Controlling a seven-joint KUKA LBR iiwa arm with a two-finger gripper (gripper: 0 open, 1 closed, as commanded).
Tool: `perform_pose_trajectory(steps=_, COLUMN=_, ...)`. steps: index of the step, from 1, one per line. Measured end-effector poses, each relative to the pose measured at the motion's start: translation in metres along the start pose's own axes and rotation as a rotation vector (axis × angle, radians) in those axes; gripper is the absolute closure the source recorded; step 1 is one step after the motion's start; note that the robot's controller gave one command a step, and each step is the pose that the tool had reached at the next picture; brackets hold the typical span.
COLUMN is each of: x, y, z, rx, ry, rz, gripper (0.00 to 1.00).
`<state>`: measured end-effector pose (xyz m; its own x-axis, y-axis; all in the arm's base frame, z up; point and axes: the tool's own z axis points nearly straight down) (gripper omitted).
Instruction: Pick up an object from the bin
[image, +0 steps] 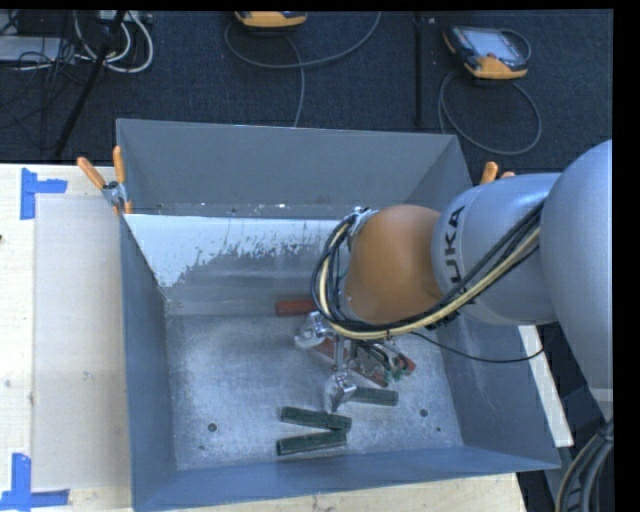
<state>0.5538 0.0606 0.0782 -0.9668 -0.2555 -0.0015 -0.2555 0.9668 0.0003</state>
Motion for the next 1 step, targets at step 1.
perform_pose_trajectory(steps=1, x=0.0000, y=0.0000, z=0.0000, rx=0.000, ry=0.000, rz=0.000, gripper=0.00)
